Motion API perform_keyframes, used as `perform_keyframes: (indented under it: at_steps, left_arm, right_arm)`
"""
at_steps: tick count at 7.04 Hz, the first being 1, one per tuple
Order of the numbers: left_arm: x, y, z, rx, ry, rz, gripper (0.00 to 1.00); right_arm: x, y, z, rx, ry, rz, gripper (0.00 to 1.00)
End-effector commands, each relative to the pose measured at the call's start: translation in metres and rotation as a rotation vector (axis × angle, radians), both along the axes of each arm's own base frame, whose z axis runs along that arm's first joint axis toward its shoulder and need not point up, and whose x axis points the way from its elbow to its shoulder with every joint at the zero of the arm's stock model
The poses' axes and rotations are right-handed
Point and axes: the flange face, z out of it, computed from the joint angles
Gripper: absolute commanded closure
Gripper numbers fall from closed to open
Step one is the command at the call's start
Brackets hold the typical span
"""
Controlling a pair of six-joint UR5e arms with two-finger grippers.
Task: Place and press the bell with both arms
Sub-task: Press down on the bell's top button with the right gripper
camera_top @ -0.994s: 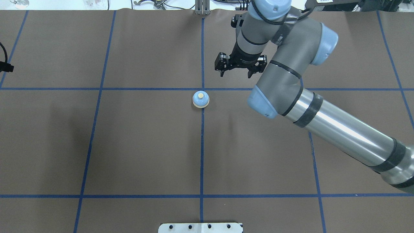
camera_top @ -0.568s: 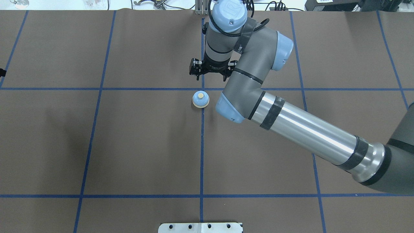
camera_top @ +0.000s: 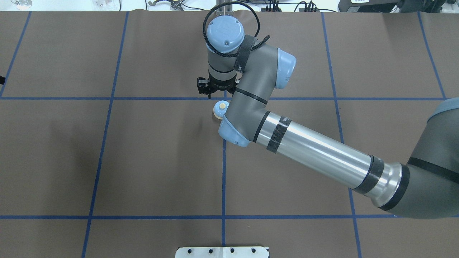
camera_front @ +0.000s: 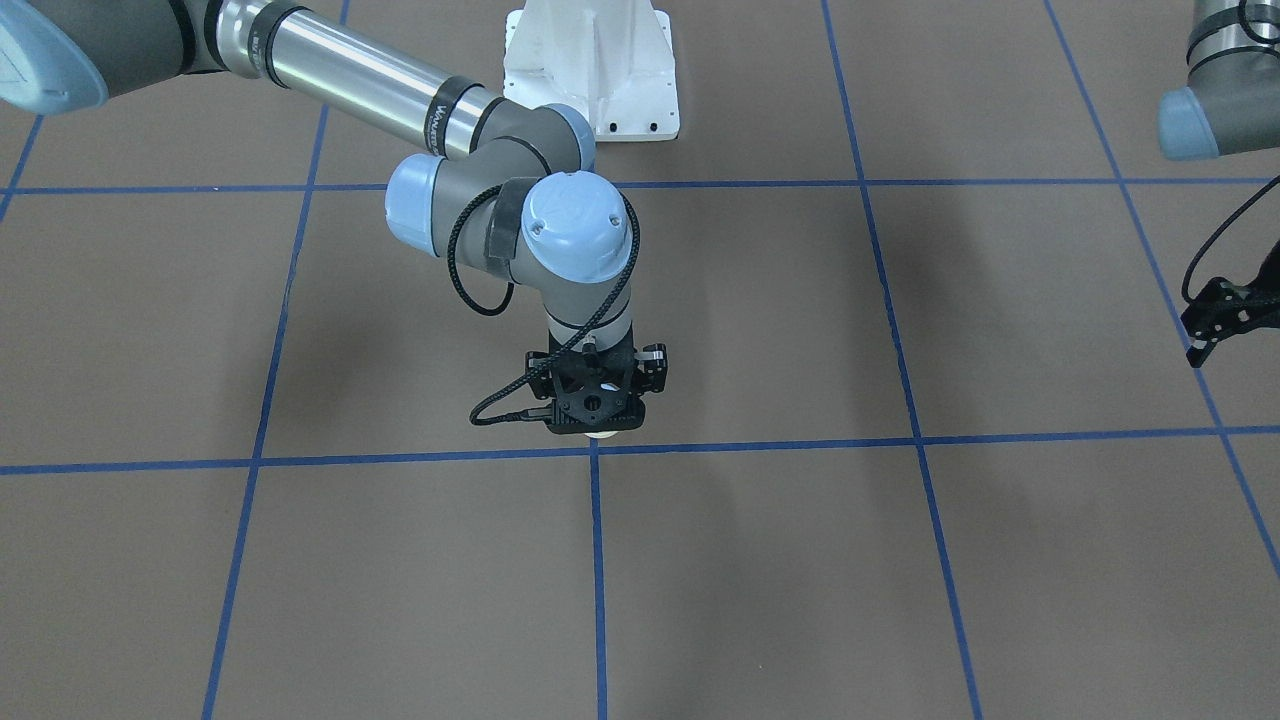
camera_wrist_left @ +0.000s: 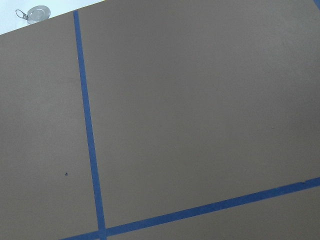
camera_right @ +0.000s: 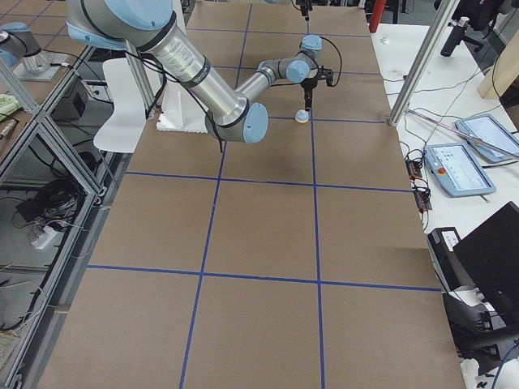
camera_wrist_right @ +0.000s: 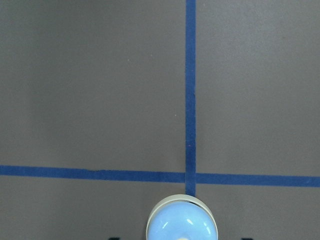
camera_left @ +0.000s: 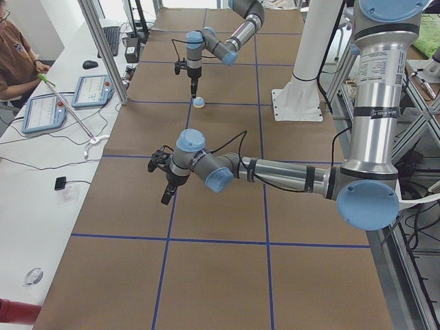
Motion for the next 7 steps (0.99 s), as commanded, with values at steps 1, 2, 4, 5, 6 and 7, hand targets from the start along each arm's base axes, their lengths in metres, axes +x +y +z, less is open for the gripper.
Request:
perform_keyframes:
  at_steps: [1,2,4,5,6,7]
  left_arm:
    - [0.0000,0.0005,0.0006,-0.001,0.000,0.000,0.00]
    - [0.0001,0.0004,0.0014,-0.002,-0.001,0.000,0.00]
    - [0.0001,0.0004,0.0014,-0.002,-0.001,0.000,0.00]
    - [-0.0007,0.0003,0.0014,-0.002,-0.001,-0.001,0.00]
    - [0.0001,0.0004,0.0014,-0.002,-0.001,0.000,0.00]
    - [-0.0007,0.0003,0.0014,-0.002,-0.001,-0.001,0.00]
  right_arm:
    - [-0.0076,0.0039,0.0057,-0.012,0.011,-0.005,1.00]
    - [-0.0121,0.0084,0.0065,-0.012,0.013,-0.014,1.00]
    - [-0.0130,0.0094,0.0067,-0.012,0.014,-0.016,1.00]
    - [-0.0130,0.0094,0.0067,-0.009,0.014,-0.018,1.00]
    - [-0.0130,0.0094,0.0067,-0.009,0.014,-0.018,1.00]
    - [-0.0129,0.0093,0.0105,-0.011,0.019,-0.017,1.00]
